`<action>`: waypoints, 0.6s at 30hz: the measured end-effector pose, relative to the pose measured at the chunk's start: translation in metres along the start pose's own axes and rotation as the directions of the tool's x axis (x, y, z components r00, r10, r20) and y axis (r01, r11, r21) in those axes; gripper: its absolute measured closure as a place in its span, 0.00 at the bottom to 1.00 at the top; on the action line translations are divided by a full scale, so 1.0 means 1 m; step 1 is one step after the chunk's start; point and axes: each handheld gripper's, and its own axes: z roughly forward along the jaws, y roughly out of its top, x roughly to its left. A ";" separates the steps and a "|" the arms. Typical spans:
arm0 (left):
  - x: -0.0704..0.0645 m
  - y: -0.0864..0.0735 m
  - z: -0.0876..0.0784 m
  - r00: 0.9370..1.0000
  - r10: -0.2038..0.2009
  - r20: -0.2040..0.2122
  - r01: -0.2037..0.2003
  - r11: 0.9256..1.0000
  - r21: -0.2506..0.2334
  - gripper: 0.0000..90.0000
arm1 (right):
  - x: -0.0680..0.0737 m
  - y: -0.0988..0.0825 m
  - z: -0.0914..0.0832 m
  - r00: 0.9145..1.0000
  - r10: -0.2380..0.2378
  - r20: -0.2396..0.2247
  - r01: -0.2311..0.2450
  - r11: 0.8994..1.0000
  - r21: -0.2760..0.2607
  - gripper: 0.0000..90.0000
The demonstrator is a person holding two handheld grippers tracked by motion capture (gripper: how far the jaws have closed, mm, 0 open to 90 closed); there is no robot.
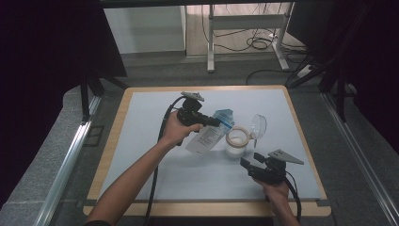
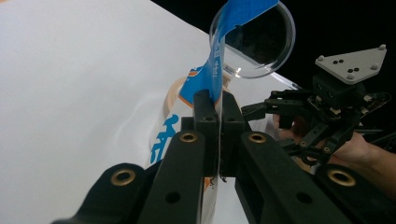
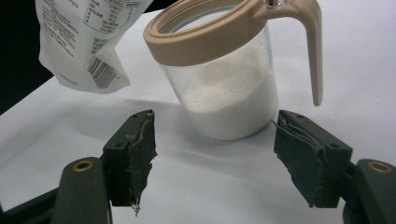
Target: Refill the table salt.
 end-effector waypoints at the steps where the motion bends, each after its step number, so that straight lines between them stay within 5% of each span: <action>1: 0.001 -0.001 -0.002 1.000 -0.003 -0.004 0.003 1.000 -0.003 1.00 | 0.000 0.000 0.000 1.000 0.000 0.001 0.000 1.000 0.000 0.33; 18: 0.025 -0.021 -0.035 0.996 -0.056 -0.067 0.051 0.995 -0.084 1.00 | -0.007 0.001 -0.002 1.000 0.015 0.017 -0.015 1.000 -0.010 0.33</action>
